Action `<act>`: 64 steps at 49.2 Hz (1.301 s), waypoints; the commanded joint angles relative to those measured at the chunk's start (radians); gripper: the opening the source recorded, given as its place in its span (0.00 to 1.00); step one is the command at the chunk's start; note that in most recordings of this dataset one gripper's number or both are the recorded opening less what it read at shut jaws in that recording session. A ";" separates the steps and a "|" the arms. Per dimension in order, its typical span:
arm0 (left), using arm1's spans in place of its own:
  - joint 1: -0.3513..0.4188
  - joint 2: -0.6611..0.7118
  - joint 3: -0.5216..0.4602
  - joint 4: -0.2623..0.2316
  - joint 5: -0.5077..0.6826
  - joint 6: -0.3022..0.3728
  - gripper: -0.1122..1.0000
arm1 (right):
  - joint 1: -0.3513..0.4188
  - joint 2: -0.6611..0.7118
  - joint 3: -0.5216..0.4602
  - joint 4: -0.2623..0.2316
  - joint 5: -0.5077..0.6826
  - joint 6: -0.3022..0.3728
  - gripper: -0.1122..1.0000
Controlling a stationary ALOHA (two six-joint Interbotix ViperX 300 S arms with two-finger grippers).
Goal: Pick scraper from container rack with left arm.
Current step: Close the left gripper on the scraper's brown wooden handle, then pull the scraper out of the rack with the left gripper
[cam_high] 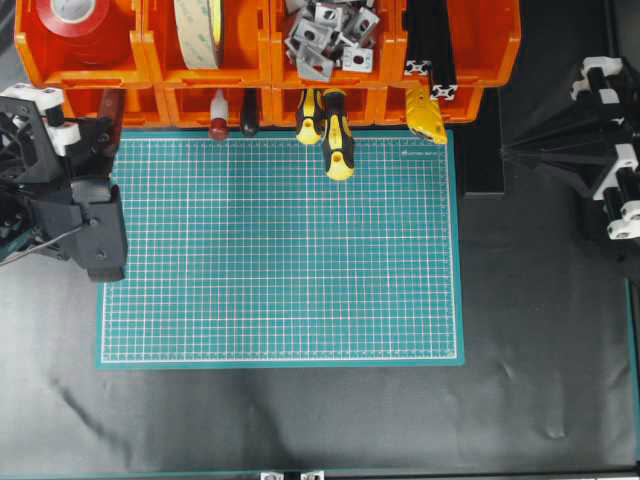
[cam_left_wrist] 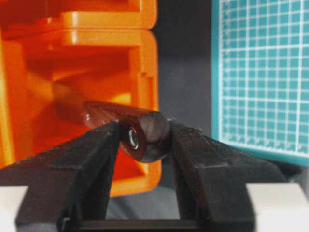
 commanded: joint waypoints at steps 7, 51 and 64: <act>-0.114 -0.005 -0.132 0.005 0.120 0.071 0.36 | 0.002 -0.020 -0.037 -0.002 0.034 -0.002 0.11; -0.437 0.236 -0.727 0.009 0.316 0.169 0.29 | 0.002 -0.074 -0.055 0.000 0.107 0.003 0.11; -0.278 0.350 -0.641 0.011 -0.032 0.192 0.29 | 0.002 -0.110 -0.075 0.002 0.137 0.003 0.11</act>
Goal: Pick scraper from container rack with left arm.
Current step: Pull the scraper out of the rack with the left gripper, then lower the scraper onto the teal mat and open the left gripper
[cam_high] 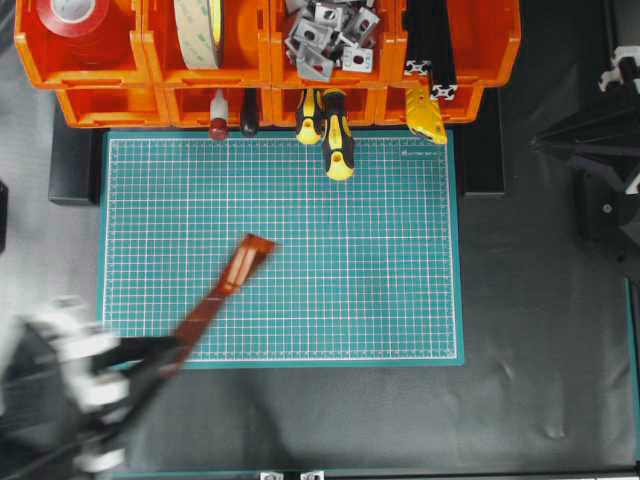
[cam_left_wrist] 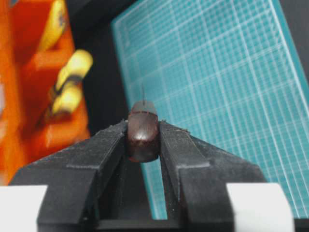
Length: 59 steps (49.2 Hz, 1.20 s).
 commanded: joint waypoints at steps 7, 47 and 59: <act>0.147 0.040 0.080 0.011 -0.221 0.060 0.29 | 0.002 -0.008 -0.040 0.003 0.006 0.003 0.11; 0.387 0.083 0.245 0.011 -0.538 0.075 0.29 | 0.002 -0.009 -0.038 0.003 0.044 0.021 0.11; 0.396 0.083 0.247 0.012 -0.538 0.058 0.29 | 0.002 -0.009 -0.038 0.003 0.054 0.021 0.11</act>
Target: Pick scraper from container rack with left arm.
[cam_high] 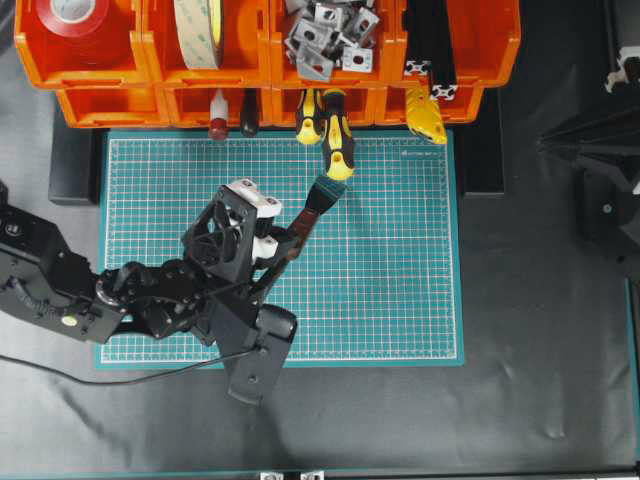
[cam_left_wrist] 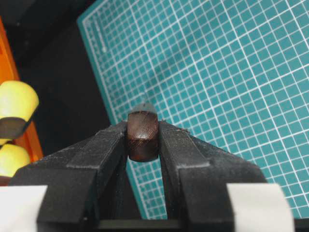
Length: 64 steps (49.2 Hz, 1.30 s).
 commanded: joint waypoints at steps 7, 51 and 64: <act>0.003 -0.015 0.000 0.006 -0.012 -0.009 0.29 | 0.002 0.006 -0.031 0.002 0.003 0.002 0.11; -0.141 -0.040 0.210 -0.009 -0.049 -0.868 0.92 | 0.002 -0.021 -0.038 0.002 0.071 0.002 0.11; -0.167 -0.147 0.262 -0.009 -0.094 -0.888 0.91 | 0.002 -0.029 -0.041 0.002 0.072 0.002 0.11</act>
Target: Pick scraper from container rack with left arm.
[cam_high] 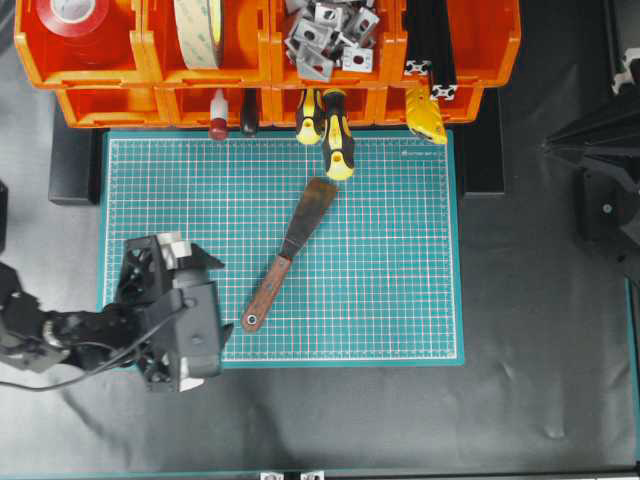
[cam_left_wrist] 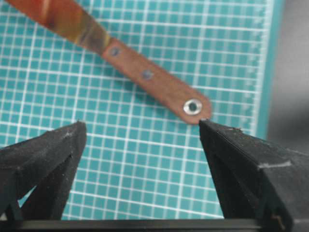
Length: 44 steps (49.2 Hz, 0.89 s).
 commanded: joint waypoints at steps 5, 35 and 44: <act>-0.031 -0.152 0.032 0.005 -0.006 0.002 0.91 | 0.002 -0.005 -0.040 0.003 0.002 0.002 0.11; -0.043 -0.811 0.258 0.006 -0.015 0.020 0.90 | 0.002 -0.008 -0.043 0.002 0.014 0.000 0.11; -0.043 -0.989 0.296 0.008 0.002 0.063 0.89 | 0.002 -0.008 -0.043 0.000 0.014 0.000 0.11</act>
